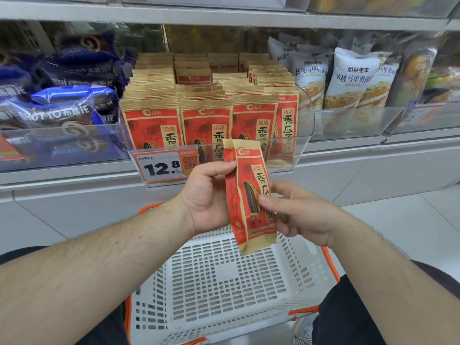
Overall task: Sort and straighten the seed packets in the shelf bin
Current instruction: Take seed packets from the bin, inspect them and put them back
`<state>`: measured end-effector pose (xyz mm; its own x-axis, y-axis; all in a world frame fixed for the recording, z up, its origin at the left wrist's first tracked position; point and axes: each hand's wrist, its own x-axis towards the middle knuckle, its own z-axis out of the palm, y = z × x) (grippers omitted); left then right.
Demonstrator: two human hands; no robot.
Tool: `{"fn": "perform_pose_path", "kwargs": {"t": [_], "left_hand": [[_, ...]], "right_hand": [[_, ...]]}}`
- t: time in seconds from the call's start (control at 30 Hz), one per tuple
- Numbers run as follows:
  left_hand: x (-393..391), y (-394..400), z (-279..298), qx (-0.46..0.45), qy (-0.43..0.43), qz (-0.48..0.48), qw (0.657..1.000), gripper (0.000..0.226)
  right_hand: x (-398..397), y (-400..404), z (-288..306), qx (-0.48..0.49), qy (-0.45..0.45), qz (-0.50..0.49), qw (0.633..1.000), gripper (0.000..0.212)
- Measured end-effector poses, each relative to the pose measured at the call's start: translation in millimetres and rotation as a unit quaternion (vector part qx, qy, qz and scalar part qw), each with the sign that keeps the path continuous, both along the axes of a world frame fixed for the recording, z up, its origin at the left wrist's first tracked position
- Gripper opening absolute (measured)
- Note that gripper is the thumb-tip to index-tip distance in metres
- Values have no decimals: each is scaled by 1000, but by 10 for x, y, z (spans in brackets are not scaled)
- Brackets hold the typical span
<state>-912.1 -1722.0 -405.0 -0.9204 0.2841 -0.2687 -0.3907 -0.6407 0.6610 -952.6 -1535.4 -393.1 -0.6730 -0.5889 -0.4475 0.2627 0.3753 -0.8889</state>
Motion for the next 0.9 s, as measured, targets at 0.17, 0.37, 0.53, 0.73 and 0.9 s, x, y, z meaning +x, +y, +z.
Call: {"fn": "perform_pose_path", "kwargs": {"t": [0.17, 0.37, 0.53, 0.73, 0.9], "left_hand": [[-22, 40, 95, -110, -15, 84, 990, 38], [-29, 34, 110, -236, 1, 126, 964, 36], [-27, -17, 178, -223, 3, 113, 968, 38], [-23, 15, 197, -238, 4, 95, 967, 34], [-27, 29, 277, -262, 11, 106, 959, 30]], "right_hand": [[8, -17, -25, 13, 52, -30, 998, 31], [12, -20, -50, 40, 94, -44, 994, 16], [-11, -32, -53, 16, 108, -64, 992, 13], [-41, -46, -25, -58, 123, -129, 982, 13], [-29, -64, -13, -58, 120, -136, 982, 18]]}}
